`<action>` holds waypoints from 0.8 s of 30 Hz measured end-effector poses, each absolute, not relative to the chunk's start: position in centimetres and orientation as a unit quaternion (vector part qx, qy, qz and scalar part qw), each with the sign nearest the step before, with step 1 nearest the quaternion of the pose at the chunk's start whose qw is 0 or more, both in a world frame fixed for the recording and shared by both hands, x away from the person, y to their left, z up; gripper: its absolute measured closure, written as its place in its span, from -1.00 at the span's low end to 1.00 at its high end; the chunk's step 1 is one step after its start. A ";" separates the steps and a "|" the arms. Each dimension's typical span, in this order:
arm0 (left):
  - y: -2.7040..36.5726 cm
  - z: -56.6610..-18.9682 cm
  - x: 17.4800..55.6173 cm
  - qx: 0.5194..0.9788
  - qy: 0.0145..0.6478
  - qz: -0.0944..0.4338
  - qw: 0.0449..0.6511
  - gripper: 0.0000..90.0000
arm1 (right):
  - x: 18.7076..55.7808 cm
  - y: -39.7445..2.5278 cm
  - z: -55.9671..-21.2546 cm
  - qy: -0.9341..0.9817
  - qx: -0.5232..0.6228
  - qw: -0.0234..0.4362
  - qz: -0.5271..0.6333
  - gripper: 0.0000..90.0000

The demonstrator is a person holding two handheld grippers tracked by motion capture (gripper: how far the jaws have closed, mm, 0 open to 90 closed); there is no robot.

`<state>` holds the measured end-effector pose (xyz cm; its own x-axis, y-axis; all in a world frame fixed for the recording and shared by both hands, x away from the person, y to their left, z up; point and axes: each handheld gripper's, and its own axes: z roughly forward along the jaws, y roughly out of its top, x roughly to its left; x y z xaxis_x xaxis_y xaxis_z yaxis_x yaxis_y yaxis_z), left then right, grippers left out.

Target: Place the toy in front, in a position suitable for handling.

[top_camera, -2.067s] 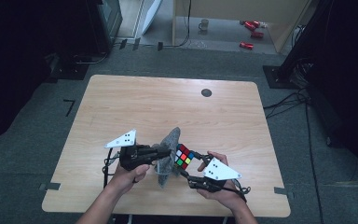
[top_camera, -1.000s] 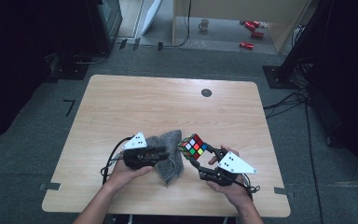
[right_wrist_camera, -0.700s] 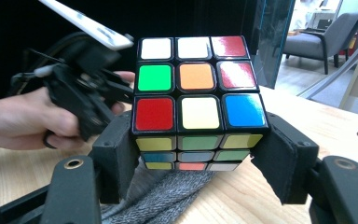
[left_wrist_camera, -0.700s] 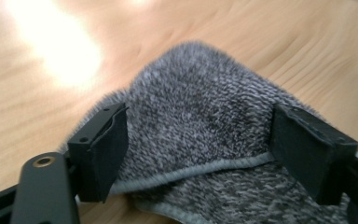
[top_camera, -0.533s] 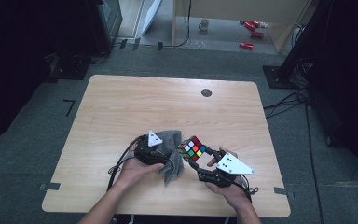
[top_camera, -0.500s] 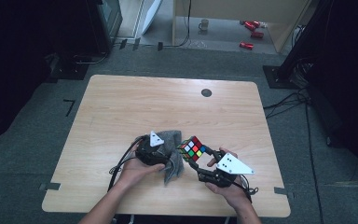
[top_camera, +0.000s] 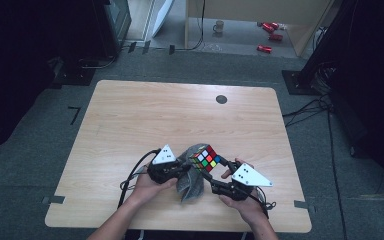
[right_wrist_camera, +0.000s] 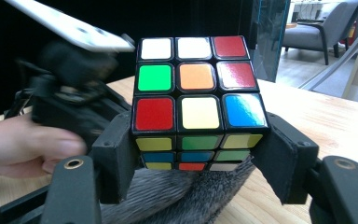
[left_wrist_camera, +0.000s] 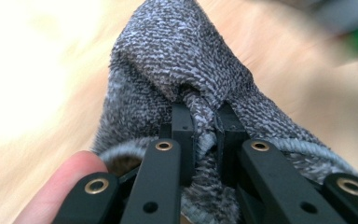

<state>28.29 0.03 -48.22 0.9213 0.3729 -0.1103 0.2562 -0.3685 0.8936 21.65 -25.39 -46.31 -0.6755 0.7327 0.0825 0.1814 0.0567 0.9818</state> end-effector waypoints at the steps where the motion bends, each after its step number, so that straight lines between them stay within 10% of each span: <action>1: -0.1 -48.0 27.8 0.824 0.174 0.066 0.535 0.86 | 21.7 -25.4 -46.3 0.688 0.331 0.227 0.604 -0.22; 24: 2.4 -47.3 28.4 0.778 0.209 0.053 0.590 0.85 | 21.7 -25.4 -46.2 0.693 0.322 0.217 0.608 -0.22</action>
<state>28.38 2.36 -47.29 0.9072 0.3877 -0.1632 0.2615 -0.2159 0.9407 21.69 -25.38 -46.25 -0.6986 0.7097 0.0905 0.1818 0.0537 0.9819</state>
